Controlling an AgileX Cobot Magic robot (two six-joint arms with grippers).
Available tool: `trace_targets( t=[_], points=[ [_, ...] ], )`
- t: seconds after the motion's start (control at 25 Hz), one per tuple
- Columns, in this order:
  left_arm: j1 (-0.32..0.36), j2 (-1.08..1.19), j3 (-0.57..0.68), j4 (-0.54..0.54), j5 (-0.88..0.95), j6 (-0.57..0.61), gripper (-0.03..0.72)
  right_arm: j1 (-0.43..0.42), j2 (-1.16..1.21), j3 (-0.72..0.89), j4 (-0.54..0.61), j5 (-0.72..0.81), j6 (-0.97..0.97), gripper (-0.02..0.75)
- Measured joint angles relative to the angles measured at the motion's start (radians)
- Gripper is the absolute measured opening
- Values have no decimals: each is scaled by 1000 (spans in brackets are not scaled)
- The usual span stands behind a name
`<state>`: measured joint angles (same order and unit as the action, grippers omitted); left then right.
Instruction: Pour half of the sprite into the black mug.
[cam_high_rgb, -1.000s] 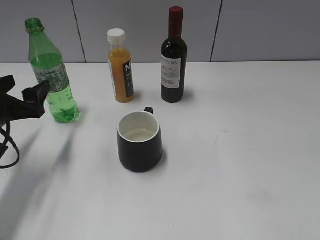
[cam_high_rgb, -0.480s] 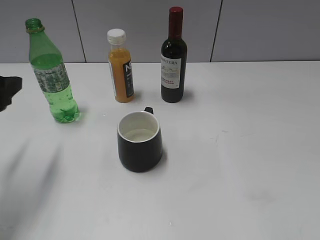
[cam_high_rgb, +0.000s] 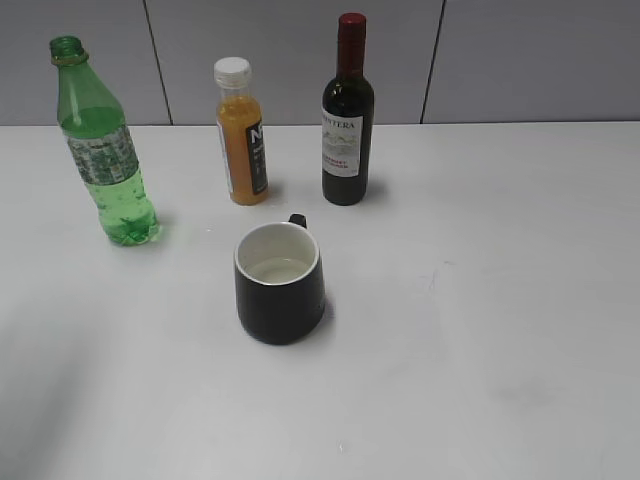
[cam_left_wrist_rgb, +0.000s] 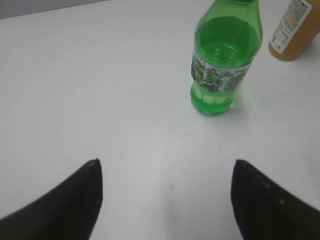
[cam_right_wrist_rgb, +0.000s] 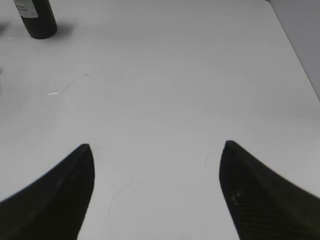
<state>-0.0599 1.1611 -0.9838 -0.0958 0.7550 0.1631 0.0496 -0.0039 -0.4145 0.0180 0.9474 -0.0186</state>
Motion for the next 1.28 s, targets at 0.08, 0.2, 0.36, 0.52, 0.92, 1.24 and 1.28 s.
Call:
trace_targets(
  t=[0.08,0.2,0.36,0.52,0.92,1.24,1.28],
  points=[
    [0,-1,-75,1,115,-1,608,0,0,0,0,0,0,590],
    [0,-28,-118,9,201,-5,606,0,0,0,0,0,1,590],
    [0,-84,-120,33,318,-5,596,0,0,0,0,0,1,590],
    [0,-182,-85,69,383,-12,594,0,0,0,0,0,1,590],
    [0,-570,199,166,388,-100,594,0,0,0,0,0,1,590],
    [0,-827,322,160,406,-106,594,0,0,0,0,0,1,590],
    [0,-856,334,155,403,-106,594,0,0,0,0,0,1,590]
  ],
)
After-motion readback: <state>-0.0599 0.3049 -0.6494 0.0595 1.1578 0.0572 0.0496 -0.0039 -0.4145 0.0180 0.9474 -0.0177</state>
